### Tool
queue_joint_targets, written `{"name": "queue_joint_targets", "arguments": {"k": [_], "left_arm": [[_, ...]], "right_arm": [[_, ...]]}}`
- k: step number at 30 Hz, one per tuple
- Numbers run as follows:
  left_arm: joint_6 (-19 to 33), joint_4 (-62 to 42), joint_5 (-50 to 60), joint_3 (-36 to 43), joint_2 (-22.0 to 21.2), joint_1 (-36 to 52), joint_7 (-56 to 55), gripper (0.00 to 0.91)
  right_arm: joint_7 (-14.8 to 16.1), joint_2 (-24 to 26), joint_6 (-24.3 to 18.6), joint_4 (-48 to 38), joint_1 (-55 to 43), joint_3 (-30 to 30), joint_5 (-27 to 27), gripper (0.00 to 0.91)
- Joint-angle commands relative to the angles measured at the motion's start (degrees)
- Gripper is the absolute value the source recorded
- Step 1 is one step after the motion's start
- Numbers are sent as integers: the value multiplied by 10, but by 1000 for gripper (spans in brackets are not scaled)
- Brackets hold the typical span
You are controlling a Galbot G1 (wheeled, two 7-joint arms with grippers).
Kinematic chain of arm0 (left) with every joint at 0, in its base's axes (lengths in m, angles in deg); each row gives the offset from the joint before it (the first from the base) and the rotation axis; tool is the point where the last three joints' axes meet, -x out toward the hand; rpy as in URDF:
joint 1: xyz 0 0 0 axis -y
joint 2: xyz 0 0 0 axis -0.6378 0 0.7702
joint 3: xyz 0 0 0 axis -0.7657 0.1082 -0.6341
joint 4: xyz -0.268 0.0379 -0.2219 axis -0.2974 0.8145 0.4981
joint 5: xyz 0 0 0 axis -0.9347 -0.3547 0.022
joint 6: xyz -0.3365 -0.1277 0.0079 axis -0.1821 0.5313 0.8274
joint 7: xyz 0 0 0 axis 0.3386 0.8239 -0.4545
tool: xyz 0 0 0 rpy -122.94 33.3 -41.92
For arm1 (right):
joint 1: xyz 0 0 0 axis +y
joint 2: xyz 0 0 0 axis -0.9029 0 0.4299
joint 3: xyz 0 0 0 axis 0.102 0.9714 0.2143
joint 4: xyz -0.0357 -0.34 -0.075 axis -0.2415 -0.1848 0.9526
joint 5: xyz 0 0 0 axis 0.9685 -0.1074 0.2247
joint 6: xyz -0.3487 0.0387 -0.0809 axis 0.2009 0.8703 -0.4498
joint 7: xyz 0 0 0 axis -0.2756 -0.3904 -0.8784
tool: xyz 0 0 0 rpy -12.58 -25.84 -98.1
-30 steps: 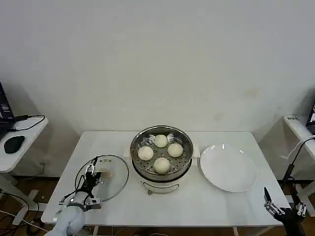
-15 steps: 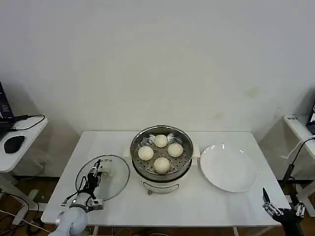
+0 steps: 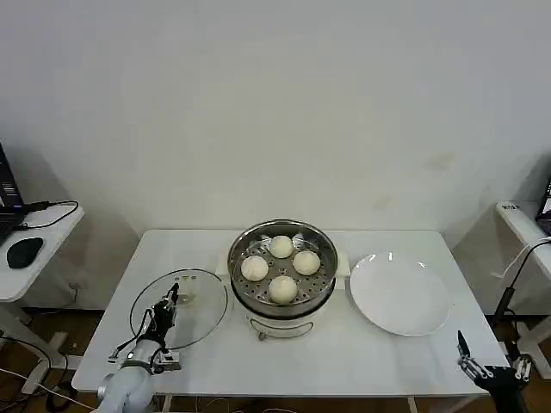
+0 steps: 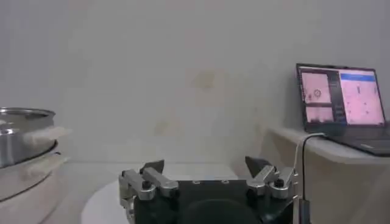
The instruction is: Take steamed baozi put them in steamer then cover it.
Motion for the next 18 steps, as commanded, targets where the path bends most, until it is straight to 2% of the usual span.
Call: {"name": "queue_joint_targets", "arguments": {"k": [1,4,12,18], "left_arm": [[10,61,42,-48,0,-34,-50,0],[-11,109,14,-66,7,-55,-52,0],[-77,224,-79,-110,76,-89,-8,0],[-120,282,-133,-82,125,-65,23,0]], "right_arm": [[-1,-2,-2,1,-1,6,5,907],[-1,-2,-4,3,-2,12,13,907],[0,3,-4,8,-4,18,20,907],[-1,4,-5,4,-8,24,31,907]]}}
